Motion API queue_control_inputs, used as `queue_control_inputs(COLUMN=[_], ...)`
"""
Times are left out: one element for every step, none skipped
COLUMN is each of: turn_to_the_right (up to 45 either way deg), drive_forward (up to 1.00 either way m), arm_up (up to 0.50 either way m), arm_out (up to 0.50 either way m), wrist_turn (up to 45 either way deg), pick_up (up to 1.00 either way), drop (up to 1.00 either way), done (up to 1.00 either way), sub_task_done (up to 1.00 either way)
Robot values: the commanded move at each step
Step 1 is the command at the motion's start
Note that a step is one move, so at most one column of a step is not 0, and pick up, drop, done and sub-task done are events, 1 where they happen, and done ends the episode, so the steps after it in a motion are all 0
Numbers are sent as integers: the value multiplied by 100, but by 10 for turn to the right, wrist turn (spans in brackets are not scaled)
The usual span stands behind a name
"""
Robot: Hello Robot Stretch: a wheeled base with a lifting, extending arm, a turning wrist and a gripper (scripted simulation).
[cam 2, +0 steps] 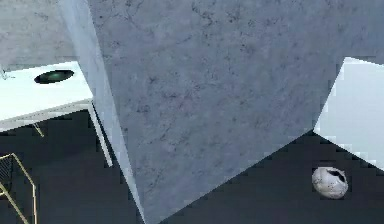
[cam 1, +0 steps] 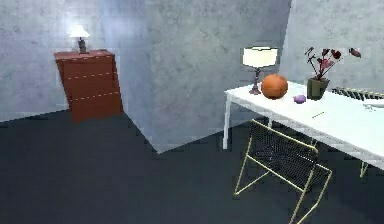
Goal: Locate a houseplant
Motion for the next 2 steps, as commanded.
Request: queue_control_inputs(turn_to_the_right=[270,0], drive_forward=[0,50], arm_up=[0,0], arm_out=[0,0], wrist_turn=[0,0], pick_up=[0,0], drop=[0,0], done=[0,0], sub_task_done=[0,0])
